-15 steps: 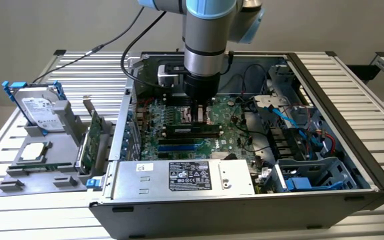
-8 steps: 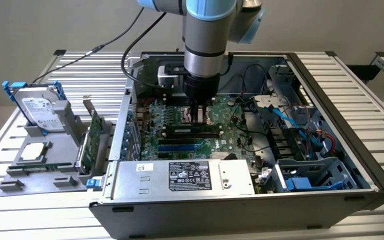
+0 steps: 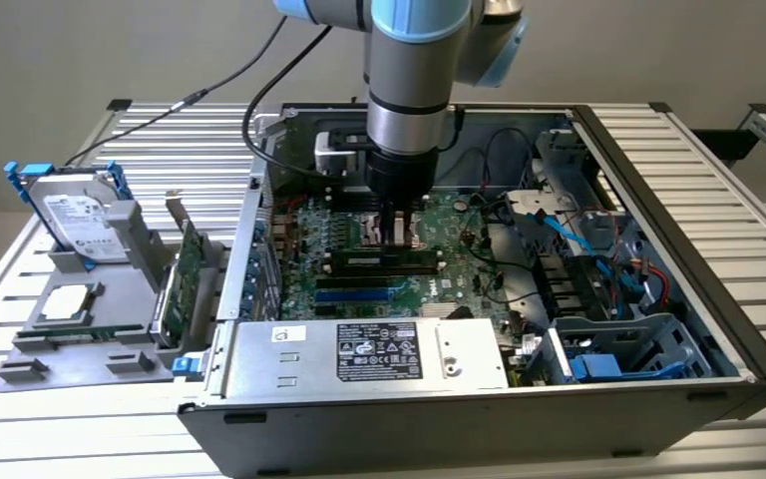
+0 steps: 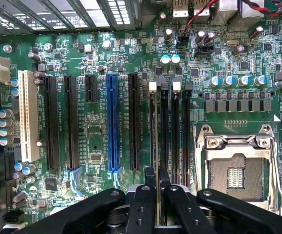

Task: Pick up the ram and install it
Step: 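Insert the ram into the slot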

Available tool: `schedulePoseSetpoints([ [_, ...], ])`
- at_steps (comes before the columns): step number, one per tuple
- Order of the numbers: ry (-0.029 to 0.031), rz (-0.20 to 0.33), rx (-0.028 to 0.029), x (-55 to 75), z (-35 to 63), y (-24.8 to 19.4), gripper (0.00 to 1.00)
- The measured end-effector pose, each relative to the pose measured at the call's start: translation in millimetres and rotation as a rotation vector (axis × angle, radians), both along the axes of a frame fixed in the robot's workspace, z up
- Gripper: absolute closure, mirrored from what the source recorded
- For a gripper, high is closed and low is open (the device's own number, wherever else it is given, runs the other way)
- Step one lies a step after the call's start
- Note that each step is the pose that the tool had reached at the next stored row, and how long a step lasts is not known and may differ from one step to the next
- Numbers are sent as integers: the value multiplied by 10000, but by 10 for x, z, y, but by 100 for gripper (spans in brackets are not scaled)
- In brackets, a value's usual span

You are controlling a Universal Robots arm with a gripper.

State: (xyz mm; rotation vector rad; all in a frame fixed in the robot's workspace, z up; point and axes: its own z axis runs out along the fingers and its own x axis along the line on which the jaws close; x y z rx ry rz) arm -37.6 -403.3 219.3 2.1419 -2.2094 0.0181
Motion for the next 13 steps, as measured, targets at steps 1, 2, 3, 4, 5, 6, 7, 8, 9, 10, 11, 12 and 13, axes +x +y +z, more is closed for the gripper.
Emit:
schedulePoseSetpoints([
  [1, 2, 0, 0, 0, -2, 2, 86],
  [2, 4, 1, 1, 0, -3, 4, 86],
  [3, 6, 1, 0, 0, -4, 7, 86],
  [4, 7, 1, 0, 0, -5, 10, 86],
  [5, 8, 0, 2, 0, -6, 11, 86],
  [6, 9, 1, 1, 0, -6, 12, 86],
  [7, 9, 1, 1, 0, -6, 13, 86],
  [8, 9, 0, 1, 0, -6, 14, 86],
  [9, 9, 1, 0, 1, -6, 15, 86],
  [10, 9, 1, -2, 1, -6, 15, 86],
  [11, 10, 1, -7, 1, -6, 16, 86],
  [12, 13, 1, -13, 0, -6, 16, 86],
  [13, 16, 1, -25, 1, -6, 16, 86],
])
